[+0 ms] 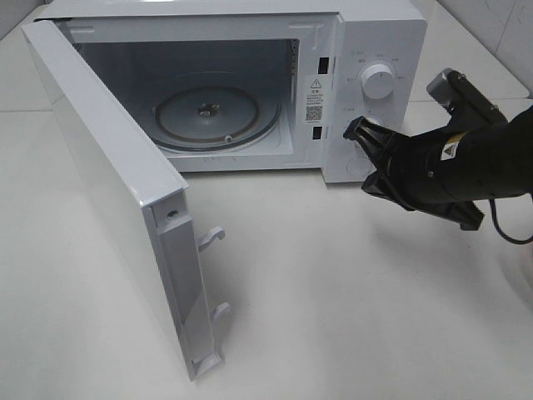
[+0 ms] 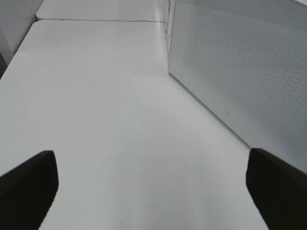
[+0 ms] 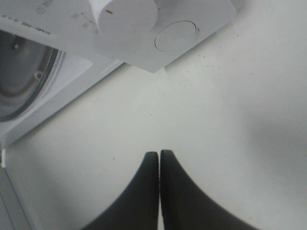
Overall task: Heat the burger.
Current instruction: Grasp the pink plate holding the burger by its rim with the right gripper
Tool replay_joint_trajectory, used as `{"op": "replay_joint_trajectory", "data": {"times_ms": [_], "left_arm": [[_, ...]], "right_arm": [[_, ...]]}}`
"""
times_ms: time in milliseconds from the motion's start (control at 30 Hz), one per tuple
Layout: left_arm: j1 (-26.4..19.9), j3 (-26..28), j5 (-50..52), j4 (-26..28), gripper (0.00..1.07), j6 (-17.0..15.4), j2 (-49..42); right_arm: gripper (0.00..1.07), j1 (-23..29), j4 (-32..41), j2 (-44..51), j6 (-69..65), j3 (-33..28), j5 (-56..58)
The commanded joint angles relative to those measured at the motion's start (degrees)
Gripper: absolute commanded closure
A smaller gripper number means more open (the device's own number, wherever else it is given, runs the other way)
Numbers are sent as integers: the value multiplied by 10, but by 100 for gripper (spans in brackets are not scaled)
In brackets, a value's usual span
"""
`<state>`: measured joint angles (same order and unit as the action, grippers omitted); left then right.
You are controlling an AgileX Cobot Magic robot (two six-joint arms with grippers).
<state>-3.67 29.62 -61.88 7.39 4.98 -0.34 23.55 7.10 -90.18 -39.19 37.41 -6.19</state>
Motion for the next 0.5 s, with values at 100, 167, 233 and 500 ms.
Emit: {"op": "replay_joint_trajectory", "data": {"times_ms": [100, 167, 233, 500], "left_arm": [[-1, 1, 5, 3, 4, -1, -9], [-1, 1, 5, 3, 4, -1, -9], [-1, 1, 5, 3, 4, -1, -9], [-1, 1, 5, 3, 4, -1, -9]], "right_arm": [[106, -26, -6, 37, 92, -1, 62], [105, -46, -6, 63, 152, -1, 111], [105, -61, -6, 84, 198, -1, 147], [102, -121, -41, 147, 311, 30, 300]]}}
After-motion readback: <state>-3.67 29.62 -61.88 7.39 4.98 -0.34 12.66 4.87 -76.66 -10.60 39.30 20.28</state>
